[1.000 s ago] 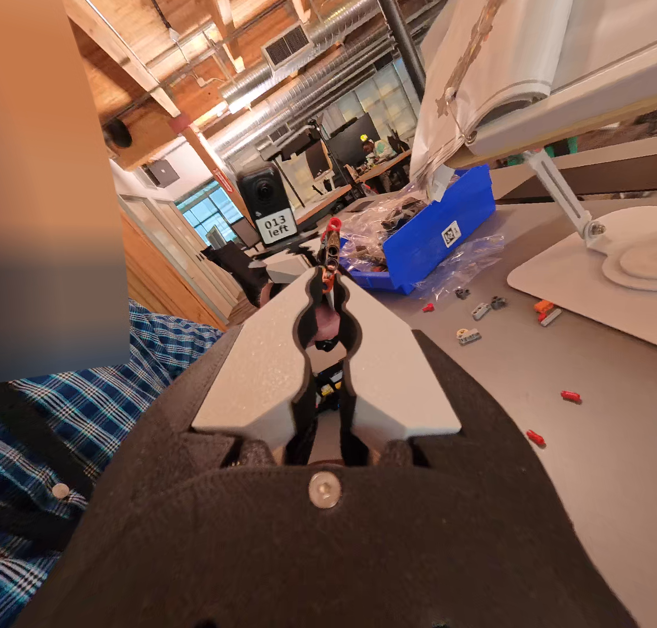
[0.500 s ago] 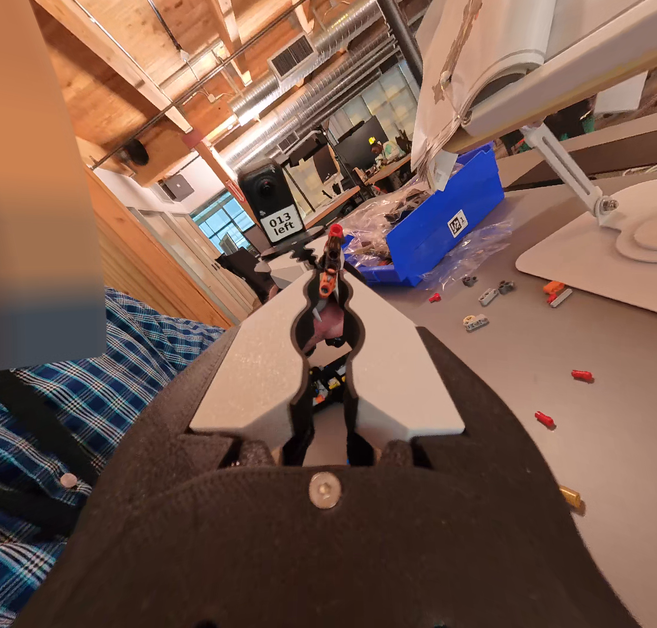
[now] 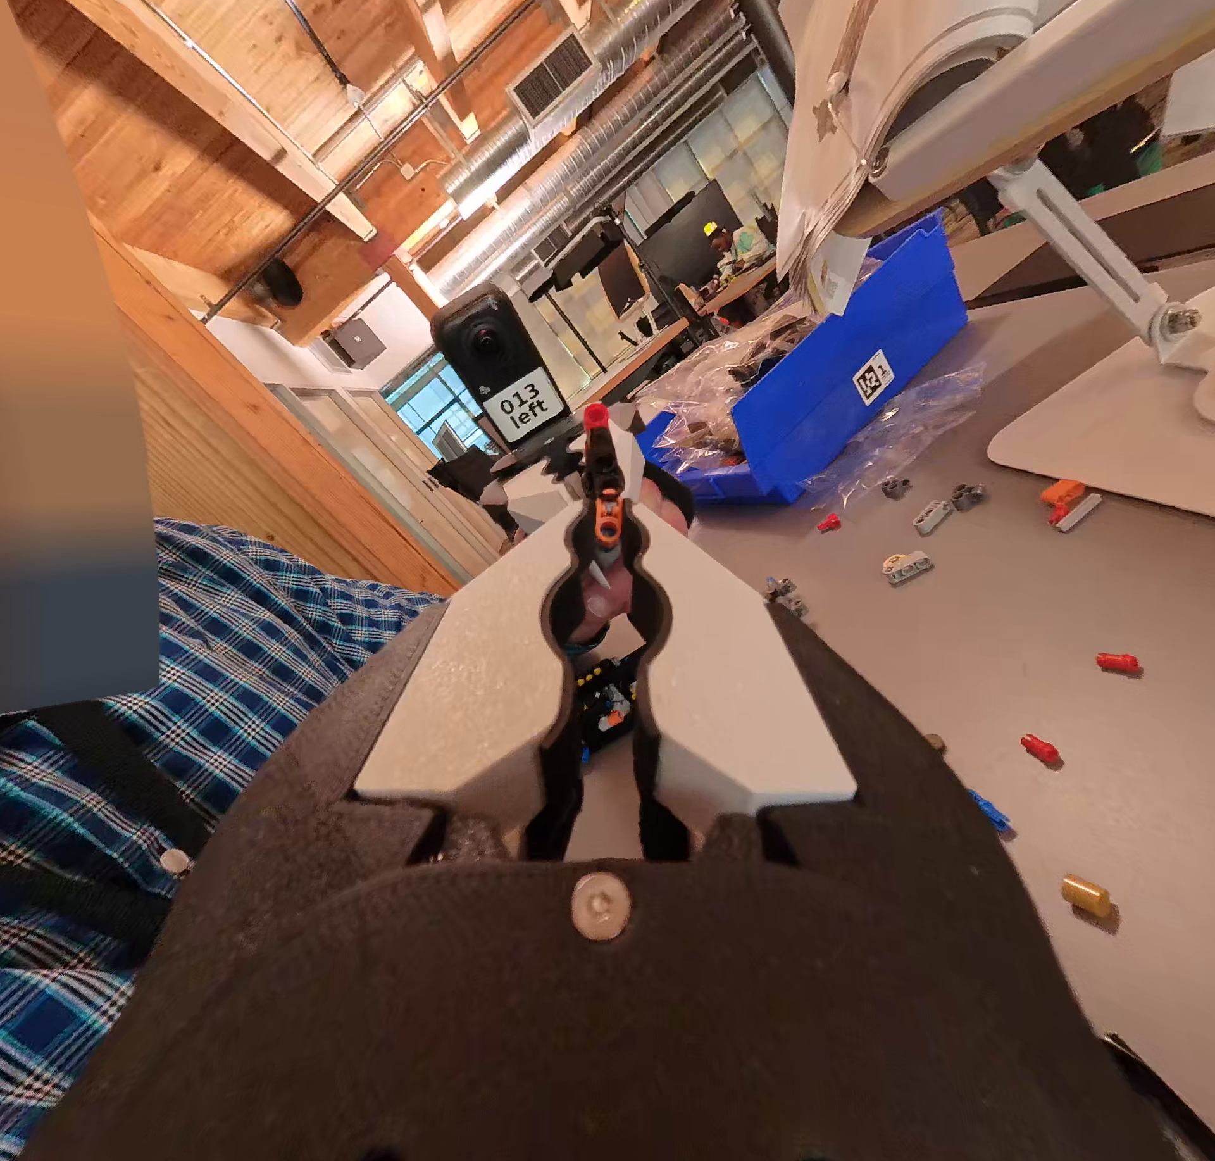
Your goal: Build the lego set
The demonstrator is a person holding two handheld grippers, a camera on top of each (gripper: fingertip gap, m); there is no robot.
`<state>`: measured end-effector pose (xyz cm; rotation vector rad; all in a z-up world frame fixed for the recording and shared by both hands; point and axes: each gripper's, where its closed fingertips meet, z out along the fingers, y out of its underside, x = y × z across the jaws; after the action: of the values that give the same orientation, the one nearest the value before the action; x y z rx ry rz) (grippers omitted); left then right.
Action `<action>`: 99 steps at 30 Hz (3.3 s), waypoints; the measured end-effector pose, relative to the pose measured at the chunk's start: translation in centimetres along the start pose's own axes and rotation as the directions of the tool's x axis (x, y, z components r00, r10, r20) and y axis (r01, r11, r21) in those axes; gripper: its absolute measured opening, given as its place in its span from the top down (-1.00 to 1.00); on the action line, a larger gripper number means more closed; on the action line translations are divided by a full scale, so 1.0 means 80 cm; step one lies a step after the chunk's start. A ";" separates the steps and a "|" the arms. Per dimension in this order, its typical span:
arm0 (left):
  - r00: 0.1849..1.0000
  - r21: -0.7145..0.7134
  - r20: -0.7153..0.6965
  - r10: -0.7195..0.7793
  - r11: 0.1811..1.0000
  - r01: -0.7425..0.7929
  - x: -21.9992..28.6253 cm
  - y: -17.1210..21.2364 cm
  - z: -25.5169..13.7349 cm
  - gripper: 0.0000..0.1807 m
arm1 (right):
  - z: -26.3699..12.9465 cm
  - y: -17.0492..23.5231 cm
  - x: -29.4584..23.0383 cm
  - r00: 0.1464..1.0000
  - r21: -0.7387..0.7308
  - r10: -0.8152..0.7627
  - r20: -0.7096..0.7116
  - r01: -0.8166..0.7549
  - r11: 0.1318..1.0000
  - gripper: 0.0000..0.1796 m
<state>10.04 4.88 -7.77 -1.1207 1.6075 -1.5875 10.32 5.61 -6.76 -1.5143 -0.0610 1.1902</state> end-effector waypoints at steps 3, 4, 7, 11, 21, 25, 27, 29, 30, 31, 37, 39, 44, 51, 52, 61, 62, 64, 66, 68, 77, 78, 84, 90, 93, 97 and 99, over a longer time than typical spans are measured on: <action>1.000 0.003 -0.018 -0.019 1.000 0.019 -0.001 0.002 0.001 0.98 | -0.001 0.002 0.002 1.000 -0.024 -0.022 -0.018 0.021 0.999 0.96; 1.000 0.007 -0.018 -0.024 1.000 0.024 -0.003 0.002 0.001 0.93 | -0.001 0.002 0.002 0.999 -0.035 -0.038 -0.027 0.037 0.999 0.96; 1.000 0.000 -0.005 -0.006 1.000 0.006 -0.006 0.000 0.001 0.70 | 0.001 0.007 0.001 0.993 -0.104 -0.105 -0.046 0.100 0.990 0.96; 1.000 -0.008 -0.011 0.023 1.000 -0.023 0.000 -0.003 0.003 0.71 | 0.004 0.022 0.006 0.946 -0.276 -0.307 -0.099 0.271 0.922 0.96; 0.998 0.091 -0.020 -0.067 0.993 0.069 -0.002 -0.016 -0.006 0.93 | 0.013 0.012 -0.003 0.919 -0.215 -0.369 -0.137 0.336 0.917 0.96; 0.996 0.114 -0.026 -0.089 0.989 0.091 -0.003 -0.020 -0.006 0.93 | 0.013 0.007 -0.005 0.942 -0.143 -0.305 -0.139 0.286 0.948 0.95; 0.996 0.108 -0.026 -0.091 0.990 0.093 -0.004 -0.018 -0.005 0.93 | 0.011 0.007 -0.003 0.947 -0.138 -0.289 -0.142 0.270 0.953 0.95; 0.995 0.113 -0.027 -0.100 0.988 0.102 -0.004 -0.019 -0.005 0.93 | 0.011 0.005 -0.004 0.956 -0.105 -0.256 -0.141 0.243 0.964 0.96; 0.995 0.116 -0.020 -0.096 0.988 0.098 -0.004 -0.020 -0.005 0.93 | 0.011 0.004 -0.004 0.955 -0.096 -0.258 -0.149 0.246 0.965 0.96; 0.995 0.124 -0.019 -0.103 0.987 0.104 -0.004 -0.021 -0.006 0.93 | 0.012 0.004 -0.005 0.945 -0.100 -0.284 -0.160 0.271 0.957 0.96; 0.991 0.159 0.000 -0.137 0.978 0.135 -0.008 -0.026 -0.009 0.93 | 0.014 -0.001 -0.008 0.877 -0.136 -0.420 -0.235 0.398 0.907 0.97; 0.988 0.167 0.001 -0.153 0.974 0.151 -0.009 -0.026 -0.009 0.93 | 0.015 -0.002 -0.008 0.838 -0.163 -0.479 -0.261 0.450 0.878 0.96; 0.986 0.163 0.018 -0.167 0.973 0.162 -0.012 -0.026 -0.010 0.93 | 0.019 -0.004 -0.007 0.711 -0.266 -0.635 -0.302 0.577 0.772 0.95; 0.983 0.127 0.076 -0.167 0.979 0.156 -0.021 -0.021 -0.009 0.93 | 0.020 -0.003 0.005 0.709 -0.319 -0.634 -0.308 0.551 0.771 0.95; 0.983 0.119 0.086 -0.160 0.982 0.149 -0.023 -0.019 -0.009 0.93 | 0.020 -0.003 0.007 0.718 -0.320 -0.625 -0.308 0.540 0.778 0.95; 0.987 -0.035 -0.019 -0.158 0.987 0.157 -0.013 0.006 -0.001 0.67 | 0.013 -0.016 0.010 0.897 -0.145 -0.369 -0.243 0.342 0.928 0.96; 0.988 -0.040 -0.028 -0.154 0.987 0.153 -0.008 0.009 0.003 0.76 | 0.014 -0.016 0.008 0.906 -0.129 -0.353 -0.233 0.330 0.935 0.97; 0.988 -0.038 -0.016 -0.151 0.988 0.150 -0.008 0.010 0.005 0.92 | 0.016 -0.013 0.006 0.920 -0.126 -0.331 -0.208 0.311 0.942 0.96; 0.987 -0.031 -0.022 -0.156 0.987 0.155 -0.009 0.009 0.004 0.98 | 0.016 -0.013 0.003 0.931 -0.113 -0.310 -0.192 0.293 0.949 0.96; 0.993 -0.020 0.003 -0.121 0.992 0.121 -0.009 0.005 0.003 0.98 | 0.015 -0.015 0.001 0.947 -0.085 -0.272 -0.170 0.261 0.962 0.96; 0.992 0.021 0.023 -0.120 0.993 0.120 -0.008 0.000 -0.001 0.98 | 0.011 -0.018 0.000 0.972 -0.029 -0.191 -0.140 0.189 0.982 0.96; 0.992 0.029 0.018 -0.125 0.992 0.125 -0.008 -0.001 -0.001 0.98 | 0.011 -0.019 -0.001 0.972 -0.024 -0.187 -0.140 0.185 0.982 0.96; 0.990 0.047 0.066 -0.126 0.991 0.123 -0.022 -0.001 -0.013 0.99 | -0.031 -0.062 0.015 0.937 0.038 -0.235 -0.260 0.253 0.967 0.97; 0.993 0.035 0.068 -0.098 0.995 0.096 -0.028 0.000 -0.013 0.99 | -0.024 -0.045 0.017 0.943 -0.006 -0.249 -0.219 0.254 0.967 0.96; 0.993 0.018 0.061 -0.102 0.995 0.102 -0.034 0.003 -0.011 0.98 | -0.031 -0.026 0.020 0.916 -0.149 -0.324 -0.235 0.295 0.944 0.96; 0.992 -0.047 0.063 -0.111 0.992 0.114 -0.038 0.022 -0.007 0.98 | -0.052 0.037 0.035 0.870 -0.422 -0.433 -0.236 0.310 0.852 0.96; 0.992 -0.059 0.057 -0.115 0.991 0.118 -0.038 0.025 -0.005 0.98 | -0.067 0.069 0.044 0.849 -0.529 -0.474 -0.234 0.298 0.795 0.96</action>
<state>10.74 7.59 -10.10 -1.3001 1.5918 -1.5763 12.68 2.00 -14.05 -2.0114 -0.4357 0.5617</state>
